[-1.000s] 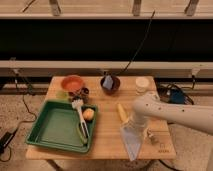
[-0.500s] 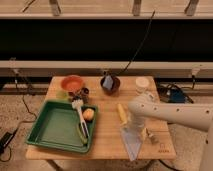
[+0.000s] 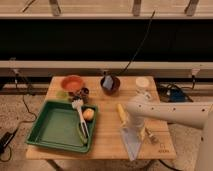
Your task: Wipe table surface with towel
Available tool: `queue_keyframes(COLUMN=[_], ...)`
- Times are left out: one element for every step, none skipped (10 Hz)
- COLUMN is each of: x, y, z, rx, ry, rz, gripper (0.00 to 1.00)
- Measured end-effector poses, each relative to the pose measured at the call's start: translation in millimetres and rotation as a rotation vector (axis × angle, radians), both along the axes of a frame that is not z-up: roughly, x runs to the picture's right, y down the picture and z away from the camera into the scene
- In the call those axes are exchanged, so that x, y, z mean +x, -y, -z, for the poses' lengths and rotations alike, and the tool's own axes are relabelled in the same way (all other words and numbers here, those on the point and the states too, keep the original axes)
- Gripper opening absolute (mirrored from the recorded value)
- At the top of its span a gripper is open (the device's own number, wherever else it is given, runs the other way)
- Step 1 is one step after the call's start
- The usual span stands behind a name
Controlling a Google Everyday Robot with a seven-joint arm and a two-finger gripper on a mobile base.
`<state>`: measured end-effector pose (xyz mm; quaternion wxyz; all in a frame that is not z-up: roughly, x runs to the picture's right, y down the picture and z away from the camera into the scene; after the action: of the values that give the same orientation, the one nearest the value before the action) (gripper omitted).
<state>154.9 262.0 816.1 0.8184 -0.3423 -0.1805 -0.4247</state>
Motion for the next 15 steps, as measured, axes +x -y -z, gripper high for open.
queue_keyframes(x=[-1,-1,-2,-2,0,4,2,1,0,2,3,4,5,7,7], y=[0,0,0,1,1,1,1,2,6,13,24,31,40,46,51], z=[-0.2,-0.5,-0.6,0.2,1.9,3.7,3.7,3.7,5.6,12.3,20.5,25.4,30.0,31.8,32.1], rx=[-0.002,-0.004,-0.004,-0.005,-0.007,-0.009,-0.008,-0.008,0.001,0.008,0.019,0.028,0.043,0.055,0.064], ry=[0.000,0.000,0.001,0.001,-0.004,-0.007,-0.004,-0.001,0.008,0.012,0.017,0.020,0.022,0.020,0.018], rz=[0.005,0.008,0.010,0.010,0.015,0.012,0.011,0.012,0.006,0.004,0.002,0.000,-0.002,-0.003,-0.003], gripper=[0.46,0.39,0.27,0.19,0.10,0.02,0.00,0.00,0.00,0.00,0.00,0.00,0.00,0.00,0.00])
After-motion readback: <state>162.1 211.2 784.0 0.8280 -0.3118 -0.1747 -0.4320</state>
